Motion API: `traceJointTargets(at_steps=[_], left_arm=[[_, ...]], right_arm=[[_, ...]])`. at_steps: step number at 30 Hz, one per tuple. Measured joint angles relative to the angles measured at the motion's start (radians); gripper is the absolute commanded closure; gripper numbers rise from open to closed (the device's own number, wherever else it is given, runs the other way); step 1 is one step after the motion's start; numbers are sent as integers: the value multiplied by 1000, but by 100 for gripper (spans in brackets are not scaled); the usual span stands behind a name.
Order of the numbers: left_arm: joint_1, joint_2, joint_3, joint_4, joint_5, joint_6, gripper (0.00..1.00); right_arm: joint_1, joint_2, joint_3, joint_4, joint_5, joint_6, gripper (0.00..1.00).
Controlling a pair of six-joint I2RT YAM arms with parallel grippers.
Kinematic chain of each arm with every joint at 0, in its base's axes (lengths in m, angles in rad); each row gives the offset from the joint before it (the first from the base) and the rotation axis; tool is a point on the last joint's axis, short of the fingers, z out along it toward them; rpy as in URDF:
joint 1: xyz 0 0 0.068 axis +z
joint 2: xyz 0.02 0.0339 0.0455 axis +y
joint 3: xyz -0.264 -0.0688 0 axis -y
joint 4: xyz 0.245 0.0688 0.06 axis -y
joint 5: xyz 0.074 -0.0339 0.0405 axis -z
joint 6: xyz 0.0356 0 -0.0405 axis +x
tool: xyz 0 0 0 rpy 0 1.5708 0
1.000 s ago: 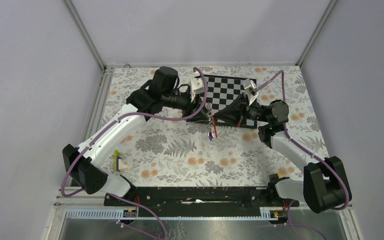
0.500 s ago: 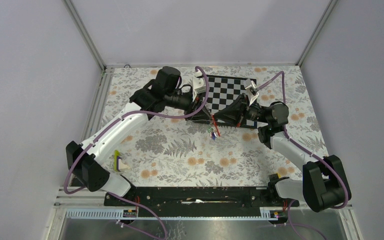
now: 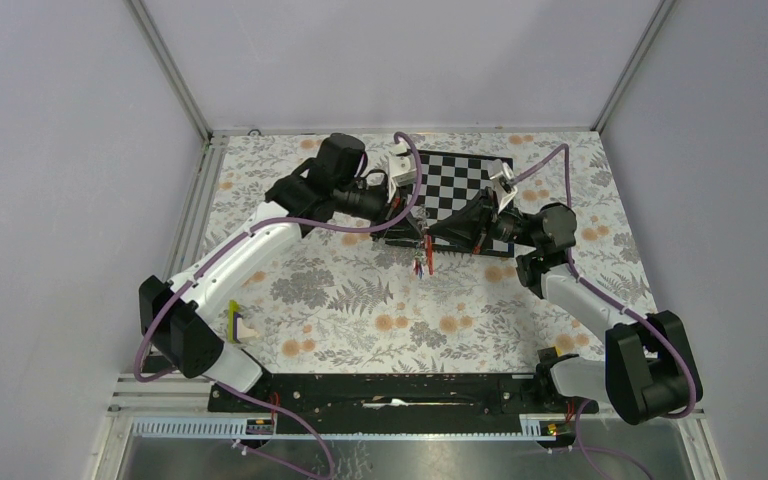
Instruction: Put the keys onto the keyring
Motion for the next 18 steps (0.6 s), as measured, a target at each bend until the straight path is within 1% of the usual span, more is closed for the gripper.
traceJointTargets(at_steps=[2,4,7,9,12,15,18], left_arm=[[0,3,0,-5,0,0,100],[0,5,0,-16,-2,0,100],[-3,5,0,-34,-11,20,100],[-9,5,4,-50,-23,42,100],[-23,5,18,-97,-60,88,100],[-43,5,33,-147,-102,130,100],[-62,9,51,-186,-136,161,100]], right_arm=[[0,-3,0,-29,0,-31,96],[0,-5,0,-57,0,-63,90],[1,-11,0,-109,1,-116,76],[1,-12,0,-151,0,-155,70],[1,-13,0,-232,-1,-225,63],[1,-14,3,-303,-4,-287,52],[1,-16,5,-352,-17,-333,46]])
